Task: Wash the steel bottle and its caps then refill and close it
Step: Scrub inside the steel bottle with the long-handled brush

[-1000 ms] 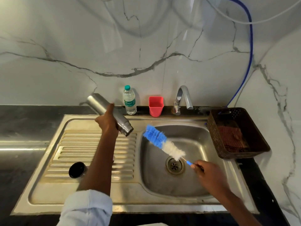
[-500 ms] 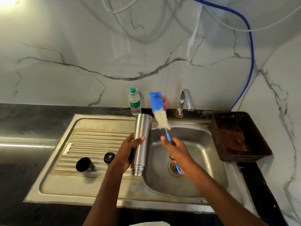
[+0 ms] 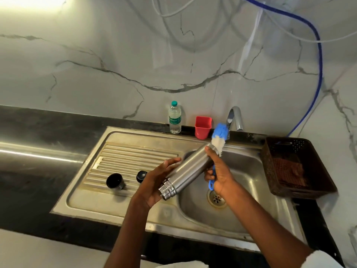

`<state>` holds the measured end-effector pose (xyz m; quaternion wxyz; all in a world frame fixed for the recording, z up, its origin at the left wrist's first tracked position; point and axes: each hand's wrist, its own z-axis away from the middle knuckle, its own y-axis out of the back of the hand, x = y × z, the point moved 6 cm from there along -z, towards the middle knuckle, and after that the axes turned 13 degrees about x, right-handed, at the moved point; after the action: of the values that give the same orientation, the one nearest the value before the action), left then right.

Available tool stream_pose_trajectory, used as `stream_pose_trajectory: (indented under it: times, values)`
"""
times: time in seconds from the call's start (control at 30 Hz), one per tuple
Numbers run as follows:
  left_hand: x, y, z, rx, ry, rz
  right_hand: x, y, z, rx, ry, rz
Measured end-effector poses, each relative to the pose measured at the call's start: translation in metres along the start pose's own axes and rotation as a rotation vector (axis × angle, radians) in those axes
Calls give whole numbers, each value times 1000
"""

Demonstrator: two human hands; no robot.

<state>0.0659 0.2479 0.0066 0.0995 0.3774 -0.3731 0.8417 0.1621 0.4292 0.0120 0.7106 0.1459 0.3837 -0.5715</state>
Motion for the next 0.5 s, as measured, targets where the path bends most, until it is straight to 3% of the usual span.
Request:
stream_pose_trajectory:
  times: [0.1, 0.23, 0.4, 0.5]
  values:
    - [-4, 12, 6, -21, 75, -26, 2, -7, 6, 4, 34, 32]
    - [-8, 8, 6, -81, 94, -304, 7, -14, 10, 28, 109, 85]
    - [-12, 13, -10, 92, 157, -76, -6, 17, 0, 191, 487, 298]
    - [-10, 10, -22, 141, 102, -25, -11, 42, 0, 174, 710, 469]
